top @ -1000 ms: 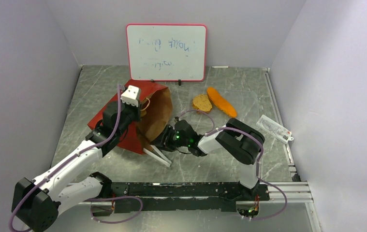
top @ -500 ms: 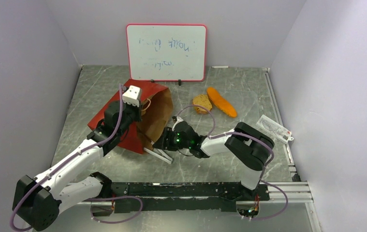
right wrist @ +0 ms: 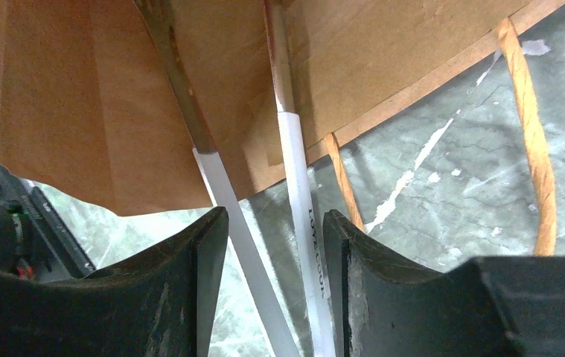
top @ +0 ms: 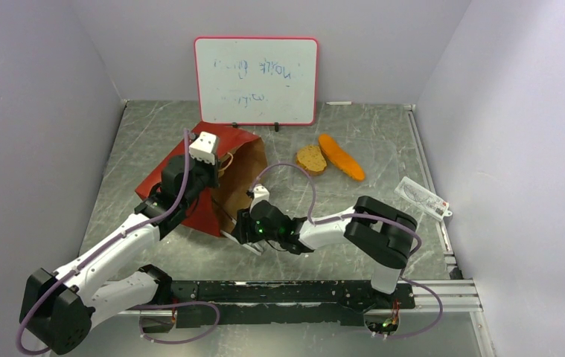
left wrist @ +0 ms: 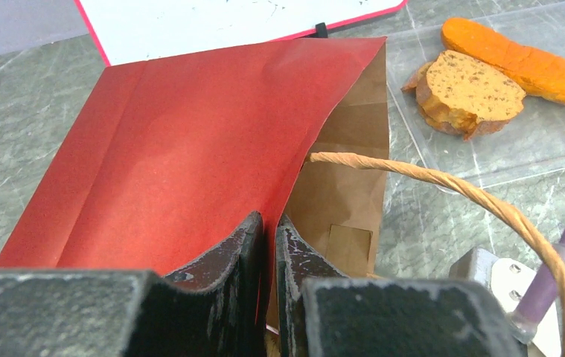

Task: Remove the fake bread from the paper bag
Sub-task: Pick up the clamp from the paper bag.

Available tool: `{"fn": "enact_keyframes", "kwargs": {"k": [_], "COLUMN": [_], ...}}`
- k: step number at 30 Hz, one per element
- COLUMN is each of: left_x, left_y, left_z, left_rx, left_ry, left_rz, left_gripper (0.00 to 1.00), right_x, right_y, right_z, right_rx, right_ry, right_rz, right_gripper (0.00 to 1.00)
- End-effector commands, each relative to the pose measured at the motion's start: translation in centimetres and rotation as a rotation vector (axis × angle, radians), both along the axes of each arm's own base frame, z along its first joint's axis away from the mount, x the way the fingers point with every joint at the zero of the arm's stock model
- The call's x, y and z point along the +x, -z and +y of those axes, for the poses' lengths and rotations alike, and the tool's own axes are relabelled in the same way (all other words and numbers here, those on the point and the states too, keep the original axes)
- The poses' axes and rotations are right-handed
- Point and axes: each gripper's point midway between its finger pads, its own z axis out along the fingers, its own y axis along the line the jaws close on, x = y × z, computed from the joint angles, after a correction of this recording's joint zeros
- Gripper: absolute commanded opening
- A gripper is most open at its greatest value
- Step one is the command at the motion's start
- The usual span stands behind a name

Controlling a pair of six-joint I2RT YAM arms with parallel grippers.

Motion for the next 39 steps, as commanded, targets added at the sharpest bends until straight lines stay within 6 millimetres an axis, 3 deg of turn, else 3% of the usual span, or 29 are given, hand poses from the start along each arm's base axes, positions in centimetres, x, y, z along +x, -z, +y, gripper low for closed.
{"fn": "enact_keyframes", "kwargs": {"k": [1, 10, 20, 27, 28, 29, 30, 39], "left_x": [0.2, 0.2, 0.1, 0.0, 0.0, -0.1, -0.1, -0.2], "left_y": [-1.3, -1.1, -1.0, -1.1, -1.2, -1.1, -1.3, -1.4], "left_z": [-0.8, -0.9, -0.9, -0.9, -0.9, -0.9, -0.9, -1.1], "left_rx": [-0.035, -0.036, -0.036, -0.04, -0.041, -0.042, -0.044, -0.05], "left_ry": [0.023, 0.028, 0.031, 0.033, 0.032, 0.033, 0.034, 0.043], "left_rz": [-0.027, -0.02, -0.013, -0.013, -0.014, -0.012, -0.015, -0.013], "left_gripper": [0.07, 0.07, 0.07, 0.07, 0.07, 0.07, 0.07, 0.07], "right_x": [0.6, 0.5, -0.3, -1.3, -1.4, -1.5, -1.6, -1.1], "right_y": [0.8, -0.5, -1.8, -1.4, -1.2, -1.2, -1.0, 0.6], "right_z": [-1.2, -1.7, -1.5, -1.1, -1.1, -1.0, -0.9, -0.4], "right_rx": [-0.087, -0.066, -0.031, -0.047, -0.053, -0.059, -0.065, -0.114], "right_ry": [0.017, 0.042, 0.018, -0.036, -0.045, -0.052, -0.06, -0.078], "right_rz": [-0.102, -0.159, -0.187, -0.208, -0.213, -0.218, -0.223, -0.251], "right_gripper": [0.5, 0.51, 0.64, 0.69, 0.72, 0.83, 0.85, 0.84]}}
